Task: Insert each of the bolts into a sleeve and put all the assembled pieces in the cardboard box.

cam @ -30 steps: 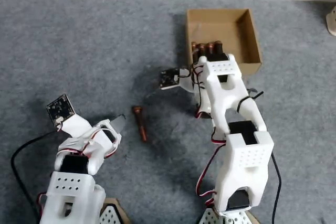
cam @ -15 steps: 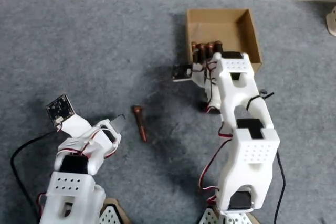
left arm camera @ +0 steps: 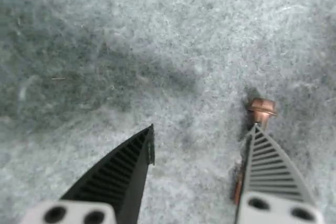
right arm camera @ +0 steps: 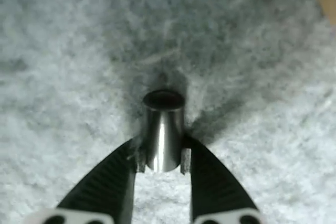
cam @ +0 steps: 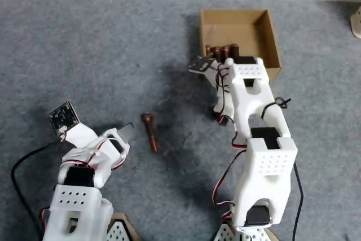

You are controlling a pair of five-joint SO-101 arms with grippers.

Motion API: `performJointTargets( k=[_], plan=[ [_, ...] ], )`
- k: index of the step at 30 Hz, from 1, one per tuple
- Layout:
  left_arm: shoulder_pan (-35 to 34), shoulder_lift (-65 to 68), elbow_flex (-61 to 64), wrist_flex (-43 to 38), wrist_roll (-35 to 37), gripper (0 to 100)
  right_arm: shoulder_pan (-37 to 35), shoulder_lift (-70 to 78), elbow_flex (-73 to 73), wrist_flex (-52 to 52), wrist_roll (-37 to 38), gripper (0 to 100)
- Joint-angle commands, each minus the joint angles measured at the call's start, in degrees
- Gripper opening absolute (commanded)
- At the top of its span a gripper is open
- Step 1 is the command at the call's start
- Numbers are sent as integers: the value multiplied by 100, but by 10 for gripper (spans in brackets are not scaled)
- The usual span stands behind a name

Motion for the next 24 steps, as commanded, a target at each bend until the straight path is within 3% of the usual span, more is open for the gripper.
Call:
performJointTargets(
  k=[1,6,8,17,19,22,24],
  plan=[
    [-13,-57,-295,-88,26,274,-145,180,48,13,-132,18],
    [-13,-57,-295,-88,26,274,-171,180,48,13,-387,191],
    [-13,-57,-295,-88,26,274,-233,180,48,13,-404,217],
    [-40,-57,-295,-88,44,271,-541,180,31,4,-413,214],
    [-40,-57,-295,-88,53,271,-541,180,31,-31,-413,165],
    [-13,-57,-295,-88,53,270,-541,198,-180,-31,-519,0],
    [-13,-40,-321,-88,62,270,-541,207,-277,-40,-967,19]
  ],
)
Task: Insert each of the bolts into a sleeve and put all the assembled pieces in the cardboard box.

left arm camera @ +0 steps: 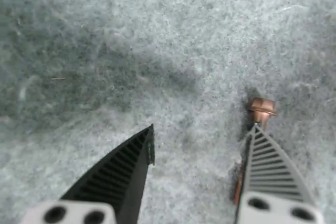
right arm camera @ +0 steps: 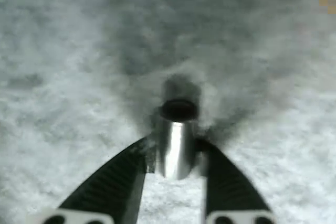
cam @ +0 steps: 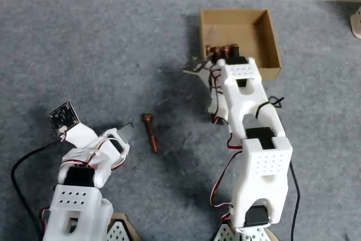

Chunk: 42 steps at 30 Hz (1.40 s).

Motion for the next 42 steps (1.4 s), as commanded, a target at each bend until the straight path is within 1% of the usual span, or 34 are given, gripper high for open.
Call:
performJointTargets(
  k=[1,3,5,7,9,12,15,19,23,27,28,30,36,42],
  plan=[
    [4,-13,-347,-88,70,270,-163,163,-119,-75,-598,6],
    [215,-13,-347,-79,70,265,-171,145,-119,-75,-835,5],
    [505,-13,-382,70,70,236,-180,145,-119,-75,-976,5],
    [734,-4,-655,457,70,190,-198,180,-110,-92,-1081,5],
    [796,-4,-1068,888,70,159,-207,233,-31,-171,-1108,5],
    [822,-4,-1631,1284,70,151,-207,251,312,-338,-1108,5],
    [998,4,-1754,1310,70,151,-207,145,426,-497,-1108,5],
    [1473,13,-1754,1310,79,152,-207,136,426,-505,-1108,5],
    [1807,154,-1798,1213,668,152,-207,136,426,-505,-1116,5],
    [1851,1068,-1903,668,862,152,-207,136,426,-497,-1152,5],
    [1851,1385,-2018,615,870,152,-207,136,426,-523,-1292,5],
    [1859,2062,-2387,598,879,152,-207,136,426,-532,-1468,5],
    [1833,4101,-3635,571,870,152,-198,136,426,-523,-1477,5],
    [1815,5842,-4558,492,844,152,-198,136,426,-505,-1486,5]
  ],
)
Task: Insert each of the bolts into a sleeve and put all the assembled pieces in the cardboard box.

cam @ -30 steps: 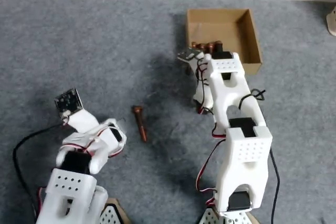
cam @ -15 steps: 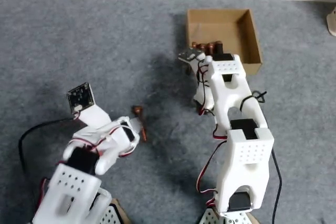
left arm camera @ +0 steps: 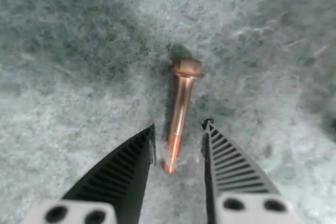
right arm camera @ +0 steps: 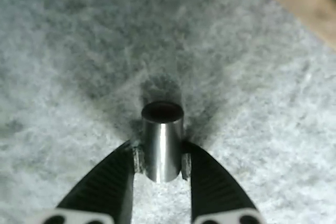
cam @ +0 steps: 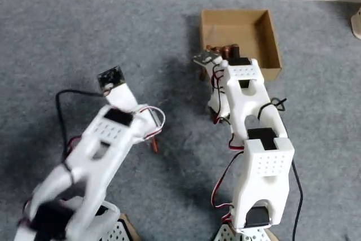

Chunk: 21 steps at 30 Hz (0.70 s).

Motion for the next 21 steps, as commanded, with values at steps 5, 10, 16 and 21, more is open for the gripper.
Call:
performJointTargets(
  k=[5,10,16,21],
  plan=[
    [48,1534,-848,-598,9,152,-207,40,277,-136,-88,5],
    [-347,2105,-831,-1336,9,152,-198,40,286,-136,-97,5],
    [-462,2299,-857,-1415,9,147,-180,31,286,-110,-123,5],
    [-470,2325,-866,-1398,237,146,-127,13,286,-101,-123,5]
  ],
)
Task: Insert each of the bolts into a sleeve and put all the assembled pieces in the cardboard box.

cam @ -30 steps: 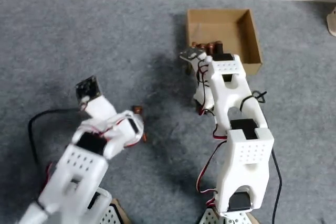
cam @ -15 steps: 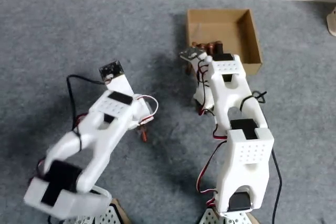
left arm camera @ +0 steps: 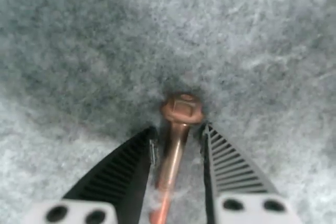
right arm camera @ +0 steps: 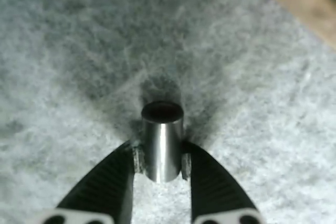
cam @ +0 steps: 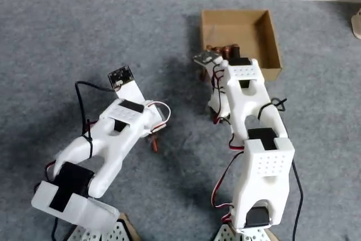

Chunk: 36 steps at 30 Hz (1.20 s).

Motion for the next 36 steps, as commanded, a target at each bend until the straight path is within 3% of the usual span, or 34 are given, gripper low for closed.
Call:
performJointTargets(
  k=[1,5,17,23,28,36],
  plan=[
    [-207,84,-207,-202,176,139,-119,22,286,-101,-88,5],
    [-321,84,-207,-220,-105,8,-119,-101,286,-22,-88,5],
    [-444,-31,-180,-193,-308,6,-145,-2325,954,734,-651,5],
    [-198,-954,136,167,-360,6,-277,-4189,3116,-268,-668,5],
    [171,-2273,637,484,-1064,6,-277,-5622,4664,-1147,-1222,5],
    [180,-3978,1420,-448,-2057,6,-277,-7512,5815,-2009,-1662,5]
  ],
)
